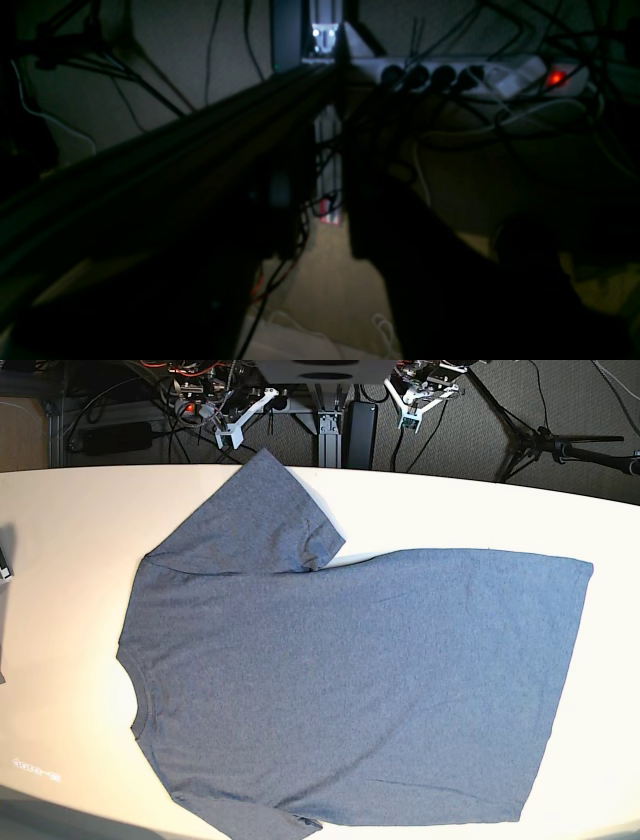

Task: Fold the T-shirt properly
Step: 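Move both grippers from rest toward the grey-blue T-shirt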

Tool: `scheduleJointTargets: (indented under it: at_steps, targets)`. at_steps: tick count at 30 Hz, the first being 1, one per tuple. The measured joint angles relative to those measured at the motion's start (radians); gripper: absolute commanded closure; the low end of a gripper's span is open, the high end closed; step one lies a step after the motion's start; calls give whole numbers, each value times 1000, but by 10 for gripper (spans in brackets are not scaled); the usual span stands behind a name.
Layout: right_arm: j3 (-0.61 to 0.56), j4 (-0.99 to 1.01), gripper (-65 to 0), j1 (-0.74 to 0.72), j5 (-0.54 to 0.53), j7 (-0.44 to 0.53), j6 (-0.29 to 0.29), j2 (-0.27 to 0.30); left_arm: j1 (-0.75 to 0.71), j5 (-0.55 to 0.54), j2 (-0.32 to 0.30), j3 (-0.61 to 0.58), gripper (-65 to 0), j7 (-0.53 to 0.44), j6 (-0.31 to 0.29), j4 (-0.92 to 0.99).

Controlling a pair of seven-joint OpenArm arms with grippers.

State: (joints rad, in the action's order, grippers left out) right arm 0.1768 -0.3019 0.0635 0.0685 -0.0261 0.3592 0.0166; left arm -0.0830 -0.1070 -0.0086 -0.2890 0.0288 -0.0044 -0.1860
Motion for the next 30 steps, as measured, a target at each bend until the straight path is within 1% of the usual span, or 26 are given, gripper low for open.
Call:
scheduleJointTargets:
  at_steps: [3, 9, 13, 17, 19, 22, 24, 30]
  targets:
    - [0, 0, -174, 0, 0, 0, 1, 0, -2, 0, -17, 0, -90, 0, 0, -21]
    - [2, 0, -174, 0, 0, 0, 4, 0, -21, 0, -78, 0, -90, -1, 1, -89]
    - [2, 0, -174, 0, 0, 0, 4, 0, -56, -3, -91, 0, -90, 1, -3, -124]
    - [2, 0, -174, 0, 0, 0, 4, 0, -90, -3, -92, 0, -90, 1, -4, -158]
    - [2, 0, -174, 0, 0, 0, 5, 0, -103, -3, -94, 0, -90, 0, -30, -177]
    - [2, -3, -174, 4, 0, 0, 5, 0, -121, -4, -94, 0, -90, 0, -114, -200]
    - [2, -24, -174, 23, 0, 0, 5, 0, -135, -8, -94, 0, -90, 0, -154, -214]
    - [2, -148, -174, 125, 5, -5, 11, 0, -169, -7, -100, 0, -90, 0, -154, -290]
